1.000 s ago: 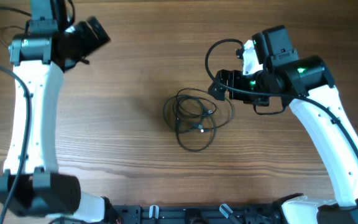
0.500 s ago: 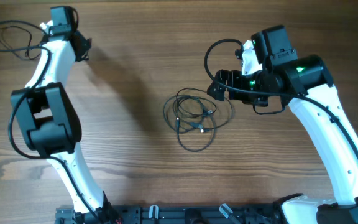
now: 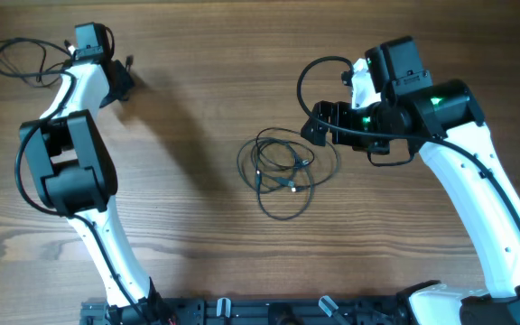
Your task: Untangle cables
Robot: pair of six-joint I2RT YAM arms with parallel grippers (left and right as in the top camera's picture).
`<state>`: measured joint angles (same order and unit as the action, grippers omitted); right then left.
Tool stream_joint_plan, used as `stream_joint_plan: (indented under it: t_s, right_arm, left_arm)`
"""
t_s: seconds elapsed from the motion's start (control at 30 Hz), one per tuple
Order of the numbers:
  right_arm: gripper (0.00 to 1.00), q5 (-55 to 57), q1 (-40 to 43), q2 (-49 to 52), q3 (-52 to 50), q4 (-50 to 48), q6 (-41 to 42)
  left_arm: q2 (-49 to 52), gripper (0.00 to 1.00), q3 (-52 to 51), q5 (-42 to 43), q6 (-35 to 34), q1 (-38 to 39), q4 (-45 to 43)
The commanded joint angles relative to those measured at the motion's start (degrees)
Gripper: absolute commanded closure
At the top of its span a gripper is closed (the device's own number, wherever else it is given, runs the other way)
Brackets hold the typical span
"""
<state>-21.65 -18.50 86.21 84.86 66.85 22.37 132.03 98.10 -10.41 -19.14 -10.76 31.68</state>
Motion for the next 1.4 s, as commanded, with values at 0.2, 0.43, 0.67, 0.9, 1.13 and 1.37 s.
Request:
stream_joint_plan:
  t_s: [0.2,0.43,0.67,0.9,1.13,1.37]
  right_arm:
    - [0.0,-0.48,-0.35,0.59,-0.15,0.11,-0.63]
    - [0.0,-0.48,-0.35,0.59,-0.15,0.31,1.77]
    - [0.0,-0.48,-0.35,0.59,-0.15,0.31,1.77]
    - [0.0,2.71,-0.35,0.87,-0.15,-1.99,1.09]
    - [0.0,2.34,-6.97,9.75,-0.15,-2.49,-9.2]
    - [0.0,17.59,-15.61,23.23,-0.15,-10.73,-16.11]
  left_arm:
    - [11.13,0.96,-0.02,1.55,0.72,-0.02,-9.73]
    - [12.15,0.96,2.14,1.6,5.57,-0.02,-15.32]
    - [-15.3,0.79,5.31,17.11,2.67,0.7,-0.04]
    - [-27.61,0.0,4.87,37.97,-0.98,6.49,34.47]
    - [-27.21,0.0,-8.02,31.1,-9.44,16.44,36.33]
    - [-27.21,0.0,-8.96,31.19,-16.48,10.1,37.46]
